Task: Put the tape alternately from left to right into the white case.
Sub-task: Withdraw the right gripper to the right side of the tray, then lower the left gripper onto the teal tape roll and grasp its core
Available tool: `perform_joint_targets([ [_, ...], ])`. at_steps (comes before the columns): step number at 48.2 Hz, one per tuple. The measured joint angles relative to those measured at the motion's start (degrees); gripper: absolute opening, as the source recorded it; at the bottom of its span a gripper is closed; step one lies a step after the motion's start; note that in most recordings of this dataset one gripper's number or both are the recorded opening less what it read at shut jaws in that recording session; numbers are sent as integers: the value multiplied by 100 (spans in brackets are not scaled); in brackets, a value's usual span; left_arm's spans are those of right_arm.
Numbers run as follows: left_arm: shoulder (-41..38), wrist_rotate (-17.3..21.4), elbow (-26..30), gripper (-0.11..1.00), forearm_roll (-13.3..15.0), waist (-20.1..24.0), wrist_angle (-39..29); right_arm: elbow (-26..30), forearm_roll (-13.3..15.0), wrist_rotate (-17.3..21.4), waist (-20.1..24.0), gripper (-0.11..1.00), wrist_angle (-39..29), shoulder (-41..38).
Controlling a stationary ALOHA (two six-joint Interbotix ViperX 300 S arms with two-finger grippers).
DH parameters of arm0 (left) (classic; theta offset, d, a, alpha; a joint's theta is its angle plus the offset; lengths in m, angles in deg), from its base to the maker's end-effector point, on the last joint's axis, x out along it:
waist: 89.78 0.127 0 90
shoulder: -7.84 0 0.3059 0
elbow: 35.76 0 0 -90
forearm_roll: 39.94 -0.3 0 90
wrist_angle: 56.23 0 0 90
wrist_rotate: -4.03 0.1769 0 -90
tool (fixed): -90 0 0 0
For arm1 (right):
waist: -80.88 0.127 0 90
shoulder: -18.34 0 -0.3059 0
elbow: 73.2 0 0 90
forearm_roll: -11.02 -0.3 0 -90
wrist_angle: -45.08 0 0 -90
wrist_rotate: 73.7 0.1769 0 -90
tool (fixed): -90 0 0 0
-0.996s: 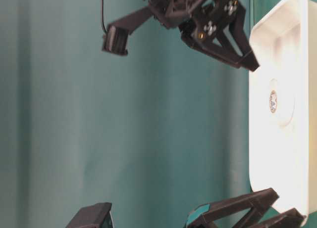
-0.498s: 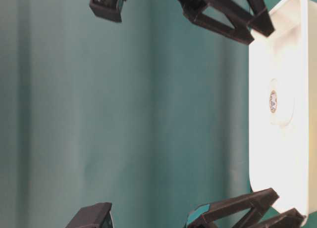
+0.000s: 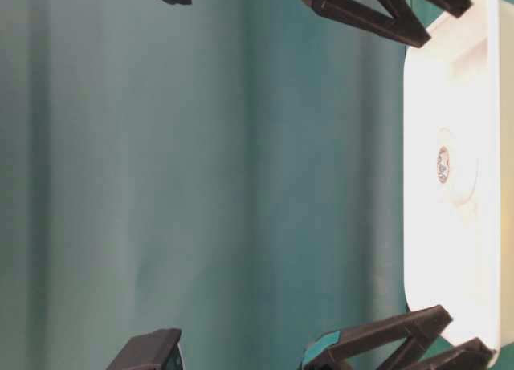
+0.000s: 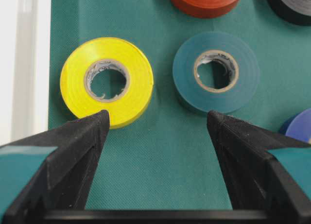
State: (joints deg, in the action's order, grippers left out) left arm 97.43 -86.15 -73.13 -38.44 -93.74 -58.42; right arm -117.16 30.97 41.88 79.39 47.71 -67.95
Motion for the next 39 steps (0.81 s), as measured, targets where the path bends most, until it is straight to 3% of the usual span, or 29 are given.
perform_joint_targets([
  [25, 9, 9, 18, 85, 0, -26, 0, -18, -9, 0, 88, 84, 0, 9],
  [39, -299, 18, 272, 85, 0, -492, 0, -18, 0, 9, 97, 84, 9, 9],
])
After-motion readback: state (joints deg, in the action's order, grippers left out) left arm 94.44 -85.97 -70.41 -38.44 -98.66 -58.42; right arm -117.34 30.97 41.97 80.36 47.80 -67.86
